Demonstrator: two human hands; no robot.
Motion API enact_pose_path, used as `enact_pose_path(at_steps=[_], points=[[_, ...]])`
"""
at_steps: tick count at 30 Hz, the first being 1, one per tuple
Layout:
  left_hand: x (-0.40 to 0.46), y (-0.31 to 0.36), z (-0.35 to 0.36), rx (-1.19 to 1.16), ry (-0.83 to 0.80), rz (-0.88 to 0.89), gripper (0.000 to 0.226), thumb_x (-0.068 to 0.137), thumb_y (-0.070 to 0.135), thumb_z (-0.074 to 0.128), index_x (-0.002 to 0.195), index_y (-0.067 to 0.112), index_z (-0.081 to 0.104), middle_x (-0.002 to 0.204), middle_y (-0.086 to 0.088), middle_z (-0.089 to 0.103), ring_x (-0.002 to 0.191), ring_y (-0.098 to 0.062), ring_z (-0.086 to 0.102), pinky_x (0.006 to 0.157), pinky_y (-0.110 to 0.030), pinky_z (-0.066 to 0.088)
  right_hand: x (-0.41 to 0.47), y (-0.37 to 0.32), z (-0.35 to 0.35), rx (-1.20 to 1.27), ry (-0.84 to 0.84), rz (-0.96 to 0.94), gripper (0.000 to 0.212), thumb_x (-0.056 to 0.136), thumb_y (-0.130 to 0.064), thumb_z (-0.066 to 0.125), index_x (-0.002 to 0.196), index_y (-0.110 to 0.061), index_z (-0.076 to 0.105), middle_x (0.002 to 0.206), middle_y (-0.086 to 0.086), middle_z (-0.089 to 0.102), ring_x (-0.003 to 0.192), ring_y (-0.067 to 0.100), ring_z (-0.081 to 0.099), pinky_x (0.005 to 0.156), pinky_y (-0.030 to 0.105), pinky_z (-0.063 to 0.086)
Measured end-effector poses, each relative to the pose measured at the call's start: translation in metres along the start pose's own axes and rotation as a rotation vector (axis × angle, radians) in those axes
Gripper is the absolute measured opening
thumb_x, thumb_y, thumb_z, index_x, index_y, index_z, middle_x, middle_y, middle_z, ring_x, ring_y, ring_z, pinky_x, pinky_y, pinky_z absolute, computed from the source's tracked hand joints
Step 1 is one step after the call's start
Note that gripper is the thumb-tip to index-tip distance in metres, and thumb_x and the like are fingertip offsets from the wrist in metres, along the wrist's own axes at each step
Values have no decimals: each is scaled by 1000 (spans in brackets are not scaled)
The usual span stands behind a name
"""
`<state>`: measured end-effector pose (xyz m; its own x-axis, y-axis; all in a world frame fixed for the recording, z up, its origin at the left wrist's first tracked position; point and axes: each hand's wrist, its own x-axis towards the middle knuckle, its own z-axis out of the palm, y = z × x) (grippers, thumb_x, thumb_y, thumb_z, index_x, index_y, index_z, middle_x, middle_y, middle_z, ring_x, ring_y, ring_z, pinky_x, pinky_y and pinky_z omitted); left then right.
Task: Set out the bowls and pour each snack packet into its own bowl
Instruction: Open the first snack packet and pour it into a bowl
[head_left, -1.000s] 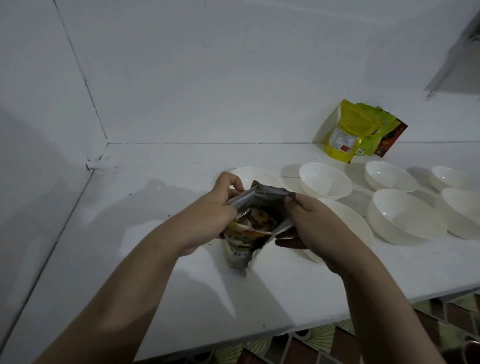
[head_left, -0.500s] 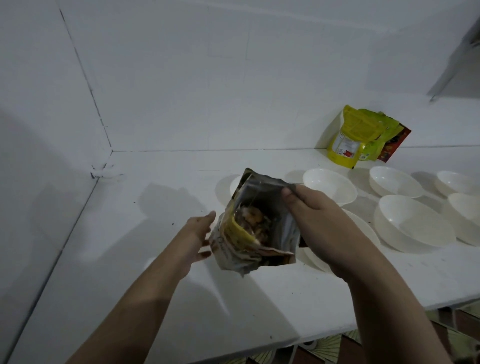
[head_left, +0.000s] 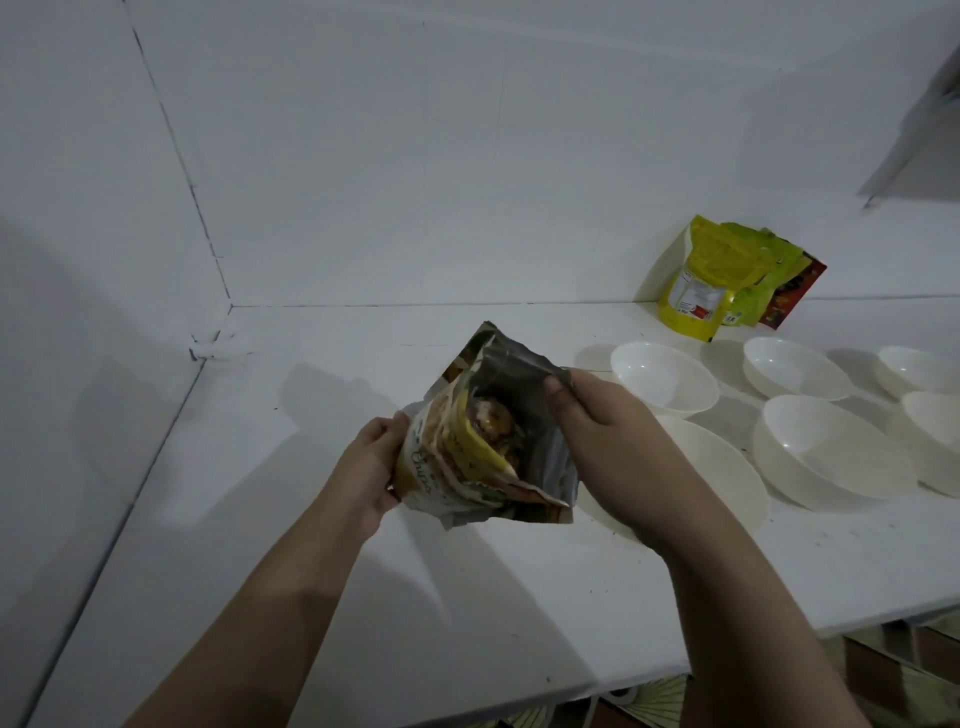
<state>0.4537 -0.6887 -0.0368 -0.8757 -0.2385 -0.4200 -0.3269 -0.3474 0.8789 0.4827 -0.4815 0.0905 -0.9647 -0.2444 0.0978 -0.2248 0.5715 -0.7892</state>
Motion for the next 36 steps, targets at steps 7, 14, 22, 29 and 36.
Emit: enact_pose_path(at_steps=[7,14,22,29,36], points=[[15,26,6,-291,-33,-164,41,98,48,48,107,12,63,110,-10,66,102,-26,63,88,-44,52,33,-1,-9,131,86,-44,29,106,-29,37,97,-20,64,92,-7,69,89,13,62,74,31,48],[16,40,13,-356,-183,-329,55,85,68,53,117,23,59,130,-22,51,114,-58,51,92,-65,46,71,6,-11,165,-5,-93,30,105,-29,38,108,-17,66,104,1,70,103,22,62,95,47,49],[28,58,33,-488,-1,-78,56,80,46,74,127,19,56,129,-17,50,110,-39,56,80,-59,56,112,7,-16,194,6,-163,26,98,-23,48,105,-31,73,96,-15,73,97,9,67,90,38,55],[51,64,45,-588,297,9,80,72,42,82,135,24,37,122,-9,45,108,-36,55,75,-50,59,137,20,-20,212,-108,-133,24,99,-31,45,110,-34,66,107,-14,68,104,9,62,87,35,56],[68,67,48,-563,334,37,79,74,38,82,137,22,37,119,-9,50,105,-34,54,77,-50,57,160,37,-15,85,7,-191,23,100,-32,50,109,-26,70,101,-9,71,97,10,65,82,27,55]])
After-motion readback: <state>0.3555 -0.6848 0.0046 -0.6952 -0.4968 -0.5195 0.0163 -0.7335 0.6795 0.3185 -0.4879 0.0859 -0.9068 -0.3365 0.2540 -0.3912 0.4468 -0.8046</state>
